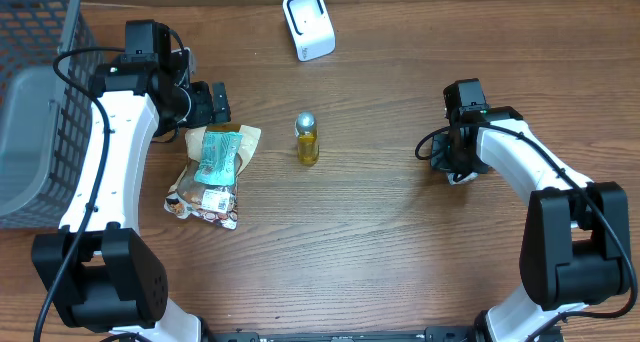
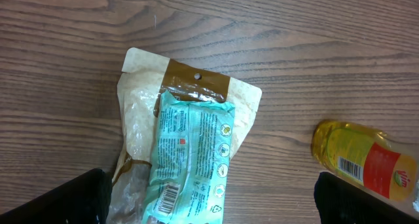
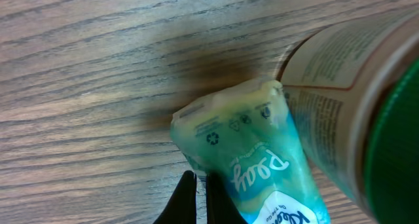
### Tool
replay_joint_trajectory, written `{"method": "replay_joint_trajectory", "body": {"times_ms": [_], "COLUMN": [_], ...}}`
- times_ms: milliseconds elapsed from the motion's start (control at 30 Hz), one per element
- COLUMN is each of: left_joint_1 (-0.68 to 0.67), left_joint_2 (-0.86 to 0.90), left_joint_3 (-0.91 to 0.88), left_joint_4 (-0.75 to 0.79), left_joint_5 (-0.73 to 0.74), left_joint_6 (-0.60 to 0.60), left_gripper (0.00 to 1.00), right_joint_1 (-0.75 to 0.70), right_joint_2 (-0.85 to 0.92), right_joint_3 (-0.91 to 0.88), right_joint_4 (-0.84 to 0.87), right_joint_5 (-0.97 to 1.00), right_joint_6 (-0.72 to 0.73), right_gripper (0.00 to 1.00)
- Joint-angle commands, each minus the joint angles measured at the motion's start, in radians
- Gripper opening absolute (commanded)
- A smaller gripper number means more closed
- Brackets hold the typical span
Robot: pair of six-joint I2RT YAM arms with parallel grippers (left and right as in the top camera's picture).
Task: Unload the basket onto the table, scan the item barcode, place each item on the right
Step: 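Move the right gripper leftward over the yellow oil bottle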
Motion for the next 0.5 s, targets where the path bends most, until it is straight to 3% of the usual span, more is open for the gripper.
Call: {"method": "replay_joint_trajectory", "body": {"times_ms": [0,200,267,333,367,467], "left_joint_1": [-0.002,-0.002,-0.002,-0.002,-0.002,-0.002], "left_joint_2": [-0.017,-0.017,-0.017,-0.017,-0.017,-0.017], "left_joint_3": [0.018,0.018,0.018,0.018,0.018,0.018], "left_joint_4": [0.002,0.002,0.002,0.002,0.002,0.002], "left_joint_5": [0.008,0.008,0.008,0.008,0.008,0.008], "left_joint_6": [0.011,0.011,0.011,0.011,0.011,0.011], "left_gripper": [0.99,1.00,1.00,0.99,1.00,1.00], "right_joint_1": [0.014,0.064,0.117,0.169,0.208,0.285], "right_joint_2": [-0.009,-0.009,-0.009,-0.009,-0.009,-0.009], "right_joint_3": [0.097,0.307,0.365,0.370,0.370,0.370], "right_joint_4": [-0.064,-0.201,-0.213,-0.175,-0.140,-0.047], "right_joint_5": [-0.055,-0.222,-0.298,-0.337,-0.338,-0.330], "right_joint_6": [0.005,0.055,0.061,0.087,0.102,0.101], "right_gripper": [0.04,0.09,0.49,0.79,1.00,1.00]}}
